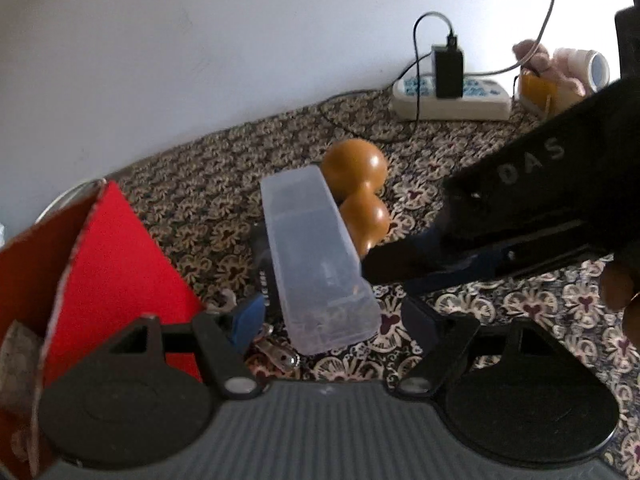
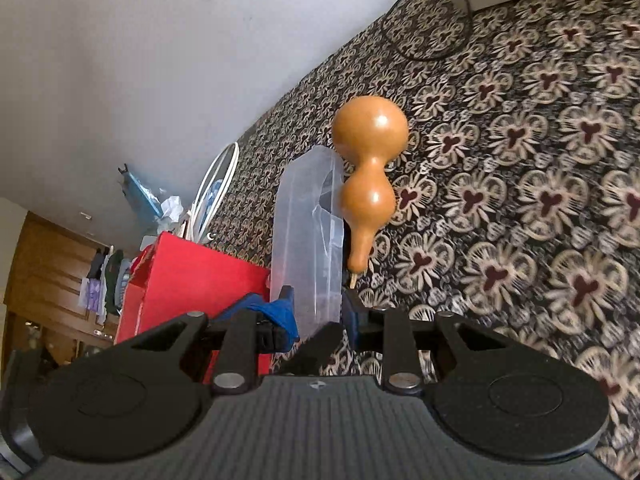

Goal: Organize rigid objects
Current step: 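Grasp the clear plastic pencil case at its end with the right gripper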

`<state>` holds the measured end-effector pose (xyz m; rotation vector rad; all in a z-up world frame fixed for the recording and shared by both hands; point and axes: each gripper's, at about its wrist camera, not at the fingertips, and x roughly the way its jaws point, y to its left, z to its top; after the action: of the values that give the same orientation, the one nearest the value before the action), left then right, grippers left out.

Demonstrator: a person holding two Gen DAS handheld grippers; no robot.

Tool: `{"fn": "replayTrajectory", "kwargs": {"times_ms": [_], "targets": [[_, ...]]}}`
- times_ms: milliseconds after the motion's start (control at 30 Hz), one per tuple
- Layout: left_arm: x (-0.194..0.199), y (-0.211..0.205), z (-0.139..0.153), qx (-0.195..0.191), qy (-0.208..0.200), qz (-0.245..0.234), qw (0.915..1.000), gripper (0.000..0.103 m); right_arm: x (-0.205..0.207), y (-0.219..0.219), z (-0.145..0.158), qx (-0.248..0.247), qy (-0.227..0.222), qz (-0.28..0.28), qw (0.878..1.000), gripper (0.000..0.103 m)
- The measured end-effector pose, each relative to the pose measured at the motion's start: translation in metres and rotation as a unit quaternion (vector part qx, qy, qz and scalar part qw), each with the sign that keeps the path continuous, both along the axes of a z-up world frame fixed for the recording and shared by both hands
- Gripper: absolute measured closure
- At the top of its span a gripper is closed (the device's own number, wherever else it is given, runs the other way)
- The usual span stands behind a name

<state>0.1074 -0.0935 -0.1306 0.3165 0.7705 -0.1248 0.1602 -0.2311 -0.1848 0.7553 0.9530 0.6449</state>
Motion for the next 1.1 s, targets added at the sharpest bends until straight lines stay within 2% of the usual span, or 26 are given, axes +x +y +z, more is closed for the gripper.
{"fn": "replayTrajectory", "kwargs": {"times_ms": [300,367,400,600,767,1100], "targets": [[0.018,0.005,-0.011,-0.009,0.021,0.012,0.9997,0.02,0.017,0.019,-0.011,0.019,0.01,0.013,1.0,0.092],[0.019,0.004,-0.012,-0.006,0.02,0.016,0.9997,0.026,0.018,0.02,-0.013,0.027,0.012,0.014,0.999,0.092],[0.019,0.005,-0.012,-0.008,0.023,0.013,0.9996,0.036,0.018,0.021,-0.013,0.029,0.011,0.013,0.999,0.093],[0.011,0.004,-0.009,-0.011,0.029,0.01,0.9995,0.052,0.012,0.013,-0.013,0.032,0.006,0.012,0.999,0.095],[-0.01,0.005,-0.001,-0.03,0.042,-0.007,0.9987,0.053,-0.006,0.0,-0.013,0.028,0.007,0.02,0.999,0.095],[-0.076,0.007,0.006,-0.067,0.076,-0.035,0.9943,0.053,-0.072,-0.014,-0.02,0.032,0.037,0.021,0.999,0.095]]}}
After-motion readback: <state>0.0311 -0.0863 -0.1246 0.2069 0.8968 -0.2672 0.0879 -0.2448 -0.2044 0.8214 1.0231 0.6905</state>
